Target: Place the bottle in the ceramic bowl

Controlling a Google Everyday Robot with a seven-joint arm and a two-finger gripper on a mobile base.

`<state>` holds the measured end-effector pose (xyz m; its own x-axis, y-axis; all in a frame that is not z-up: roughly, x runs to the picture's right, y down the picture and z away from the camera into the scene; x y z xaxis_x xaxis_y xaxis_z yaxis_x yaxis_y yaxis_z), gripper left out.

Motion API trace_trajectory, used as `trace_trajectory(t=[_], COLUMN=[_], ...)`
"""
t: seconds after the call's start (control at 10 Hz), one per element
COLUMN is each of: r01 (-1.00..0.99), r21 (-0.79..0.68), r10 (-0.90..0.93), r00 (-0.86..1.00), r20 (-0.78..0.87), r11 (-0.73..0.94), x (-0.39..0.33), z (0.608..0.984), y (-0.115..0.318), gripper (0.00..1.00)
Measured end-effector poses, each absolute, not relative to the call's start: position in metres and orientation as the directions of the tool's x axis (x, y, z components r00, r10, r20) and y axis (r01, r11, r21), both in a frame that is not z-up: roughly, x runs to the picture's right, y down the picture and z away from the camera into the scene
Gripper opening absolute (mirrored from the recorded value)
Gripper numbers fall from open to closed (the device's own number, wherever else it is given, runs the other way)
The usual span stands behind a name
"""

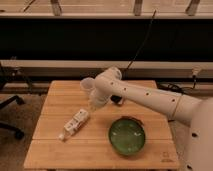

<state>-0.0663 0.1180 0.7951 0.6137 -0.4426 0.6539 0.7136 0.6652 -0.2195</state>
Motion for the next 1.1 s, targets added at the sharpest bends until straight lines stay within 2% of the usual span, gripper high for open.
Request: trace_trajectory(t=[0.1,0.4,1.1], r01=[0.742,0.816,0.886], r21=[-0.218,-0.215,-0.189], r10=[-0.448,-0.485,-0.553], r00=[0.583,0.507,0.419], r20=[0.678,0.712,0.720], r11=[0.634,0.537,0.424], x=[-0.073,-0.094,-0.120], z=[0.797,0.801,0.805], y=[0.118,0.128,0.149], gripper=[0.56,0.79,0.80])
